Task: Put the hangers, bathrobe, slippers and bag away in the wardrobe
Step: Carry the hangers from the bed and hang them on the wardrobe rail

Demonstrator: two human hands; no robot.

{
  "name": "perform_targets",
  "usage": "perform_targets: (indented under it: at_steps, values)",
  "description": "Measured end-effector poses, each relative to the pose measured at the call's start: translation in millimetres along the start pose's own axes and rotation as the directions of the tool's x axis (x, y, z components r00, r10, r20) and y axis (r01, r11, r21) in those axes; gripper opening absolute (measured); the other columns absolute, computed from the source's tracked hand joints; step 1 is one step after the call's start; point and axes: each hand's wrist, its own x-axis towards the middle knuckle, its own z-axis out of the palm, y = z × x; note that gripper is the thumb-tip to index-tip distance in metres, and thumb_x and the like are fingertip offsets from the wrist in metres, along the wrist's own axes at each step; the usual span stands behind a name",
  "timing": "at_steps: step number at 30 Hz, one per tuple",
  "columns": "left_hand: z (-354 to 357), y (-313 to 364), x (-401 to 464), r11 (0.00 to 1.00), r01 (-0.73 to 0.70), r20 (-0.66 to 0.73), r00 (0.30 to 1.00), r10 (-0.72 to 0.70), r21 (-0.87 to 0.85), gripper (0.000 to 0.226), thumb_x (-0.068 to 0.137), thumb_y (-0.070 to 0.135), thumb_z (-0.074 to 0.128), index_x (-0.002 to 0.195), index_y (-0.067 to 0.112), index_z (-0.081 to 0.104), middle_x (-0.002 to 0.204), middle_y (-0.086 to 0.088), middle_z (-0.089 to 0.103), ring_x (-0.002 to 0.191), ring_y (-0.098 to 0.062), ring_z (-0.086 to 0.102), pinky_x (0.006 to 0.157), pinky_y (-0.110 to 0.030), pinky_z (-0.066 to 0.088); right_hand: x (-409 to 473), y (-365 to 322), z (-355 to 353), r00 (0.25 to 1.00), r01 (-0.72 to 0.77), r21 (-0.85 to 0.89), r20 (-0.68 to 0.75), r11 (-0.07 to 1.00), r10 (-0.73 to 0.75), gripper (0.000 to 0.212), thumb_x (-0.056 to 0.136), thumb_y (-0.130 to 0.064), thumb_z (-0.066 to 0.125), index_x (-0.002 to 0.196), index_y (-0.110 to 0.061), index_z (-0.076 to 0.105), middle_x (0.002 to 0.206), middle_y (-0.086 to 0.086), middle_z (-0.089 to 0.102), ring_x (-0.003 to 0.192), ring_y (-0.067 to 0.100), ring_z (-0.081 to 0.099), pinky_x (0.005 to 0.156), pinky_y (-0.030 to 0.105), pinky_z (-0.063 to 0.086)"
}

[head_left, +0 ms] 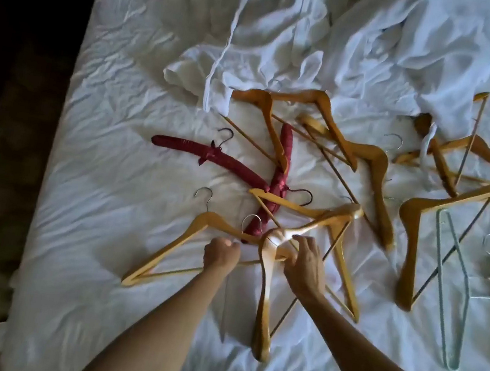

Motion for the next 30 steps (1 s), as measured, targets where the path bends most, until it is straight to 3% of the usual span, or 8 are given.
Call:
perform_targets:
  at_steps: [4,7,9,12,17,20,24,30]
  values:
    - [29,7,44,0.896,0.206,0.032,0.977,-0.211,-0.393,0.057,0.087,0.057,0.067,0.097,0.001,0.065,0.085,-0.013,0.071,0.077,-0.028,0.072,0.082,-0.044,0.062,42,13,8,0.984,0.175,-0.241,0.035,0.955,-0.172,0.060,0.081,-0.011,0.078,0.137,-0.013,0.057,0.138,0.011,0.054,0.128,0.032,0.049,0.101,0.045,0.048]
    - [55,8,70,0.909,0.187,0.019,0.981,-0.194,-0.373,0.063,0.085,0.067,0.062,0.091,0.004,0.067,0.083,-0.012,0.074,0.075,-0.028,0.075,0.075,-0.045,0.064,72,25,18,0.963,0.264,-0.334,0.139,0.905,-0.230,0.040,0.087,-0.025,0.075,0.125,-0.017,0.065,0.127,0.005,0.064,0.125,0.025,0.053,0.108,0.039,0.037]
    - [67,1,87,0.933,0.141,-0.029,0.987,-0.160,-0.331,0.059,0.086,0.061,0.057,0.099,0.005,0.070,0.096,-0.015,0.075,0.087,-0.031,0.075,0.081,-0.045,0.062,84,27,18,0.950,0.305,-0.354,0.178,0.884,-0.256,0.031,0.085,-0.030,0.077,0.113,-0.020,0.070,0.114,0.001,0.069,0.112,0.021,0.059,0.104,0.035,0.038]
    - [59,-3,84,0.930,0.173,-0.072,0.976,-0.206,-0.325,0.048,0.092,0.048,0.057,0.092,0.002,0.071,0.090,-0.015,0.075,0.081,-0.032,0.074,0.080,-0.045,0.062,87,29,4,0.949,0.305,-0.354,0.192,0.884,-0.250,0.020,0.083,-0.026,0.078,0.101,-0.021,0.073,0.096,-0.001,0.071,0.094,0.022,0.065,0.082,0.034,0.049]
    - [-6,-15,47,0.962,0.135,-0.189,0.965,-0.182,-0.239,0.051,0.100,0.038,0.045,0.115,-0.005,0.069,0.120,-0.022,0.069,0.112,-0.039,0.064,0.100,-0.046,0.050,45,23,-50,0.971,0.210,-0.351,0.183,0.913,-0.153,0.007,0.082,-0.027,0.069,0.076,-0.023,0.070,0.072,-0.001,0.068,0.070,0.027,0.068,0.060,0.035,0.055]
    - [-60,-23,14,0.955,0.093,-0.251,0.954,-0.166,-0.282,0.054,0.102,0.041,0.047,0.117,-0.007,0.067,0.123,-0.026,0.066,0.117,-0.042,0.060,0.102,-0.045,0.047,6,0,-84,0.972,0.078,-0.280,0.233,0.957,-0.011,0.031,0.083,-0.047,0.072,0.070,-0.019,0.071,0.065,0.003,0.065,0.063,0.025,0.066,0.056,0.032,0.050]
    - [-139,-26,-24,0.864,0.045,-0.340,0.908,-0.245,-0.501,0.053,0.099,0.043,0.056,0.112,-0.006,0.070,0.114,-0.024,0.070,0.110,-0.041,0.065,0.099,-0.048,0.050,-49,-50,-124,0.915,-0.131,-0.004,0.385,0.991,0.123,0.039,0.083,-0.043,0.077,0.062,-0.014,0.060,0.054,0.002,0.055,0.050,0.018,0.057,0.051,0.029,0.043]
    - [-235,-26,-99,0.765,-0.073,-0.280,0.949,-0.143,-0.640,0.034,0.100,0.037,0.057,0.088,0.006,0.061,0.075,-0.005,0.064,0.061,-0.021,0.063,0.070,-0.036,0.055,-115,-153,-170,0.855,-0.198,0.433,0.515,0.879,-0.061,0.023,0.092,-0.026,0.071,0.078,-0.009,0.063,0.058,0.001,0.058,0.052,0.015,0.059,0.053,0.027,0.049]
